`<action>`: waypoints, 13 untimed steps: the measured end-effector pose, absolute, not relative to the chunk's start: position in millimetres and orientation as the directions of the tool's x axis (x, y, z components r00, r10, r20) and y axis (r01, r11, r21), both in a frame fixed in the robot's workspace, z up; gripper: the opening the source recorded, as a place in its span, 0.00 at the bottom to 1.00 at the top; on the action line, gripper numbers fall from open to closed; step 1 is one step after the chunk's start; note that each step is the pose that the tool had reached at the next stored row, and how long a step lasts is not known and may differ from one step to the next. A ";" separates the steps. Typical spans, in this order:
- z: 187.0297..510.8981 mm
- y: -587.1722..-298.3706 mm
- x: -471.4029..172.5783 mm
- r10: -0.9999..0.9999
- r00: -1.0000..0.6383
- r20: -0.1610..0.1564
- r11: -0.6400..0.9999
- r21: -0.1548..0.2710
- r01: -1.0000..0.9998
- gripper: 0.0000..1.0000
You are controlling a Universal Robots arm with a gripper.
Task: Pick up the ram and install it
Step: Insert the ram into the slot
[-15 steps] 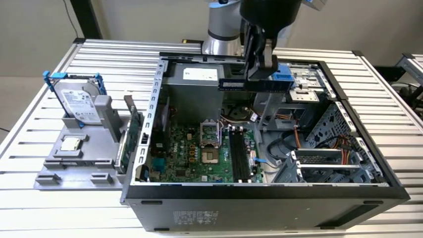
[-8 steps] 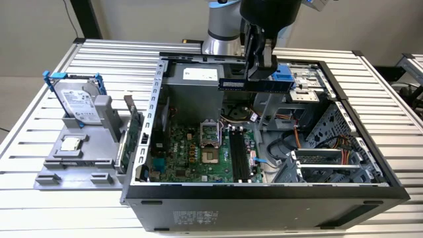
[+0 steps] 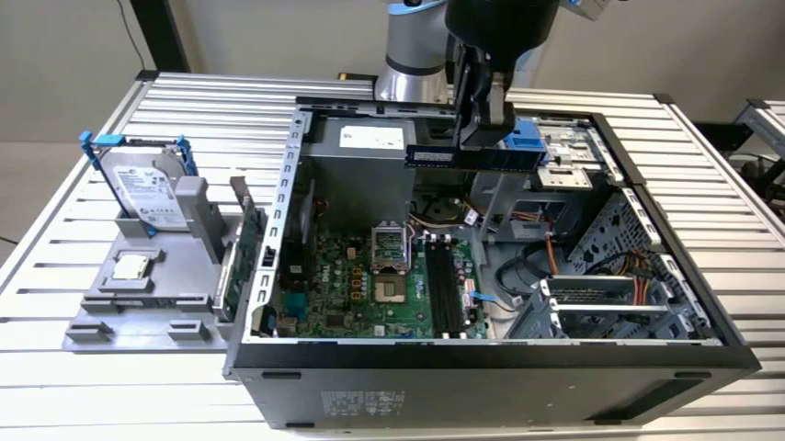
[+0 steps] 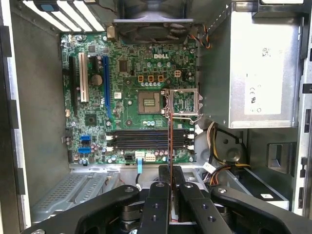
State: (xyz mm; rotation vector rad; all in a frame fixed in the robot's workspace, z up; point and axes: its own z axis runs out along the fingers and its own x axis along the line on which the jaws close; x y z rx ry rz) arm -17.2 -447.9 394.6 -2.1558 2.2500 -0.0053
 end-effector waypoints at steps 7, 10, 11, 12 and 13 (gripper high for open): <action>394.6 -447.9 -17.1 -0.995 -0.097 -0.016 0.098 -0.020 -0.995 0.00; 394.6 -447.9 -17.2 -0.988 -0.152 -0.016 0.152 -0.020 -0.988 0.00; 394.6 -447.9 -17.2 -0.985 -0.170 -0.016 0.170 -0.020 -0.985 0.00; 394.5 -447.9 -17.2 -0.982 -0.188 -0.016 0.188 -0.020 -0.982 0.00; 394.6 -447.9 -17.2 -0.979 -0.204 -0.016 0.205 -0.020 -0.979 0.00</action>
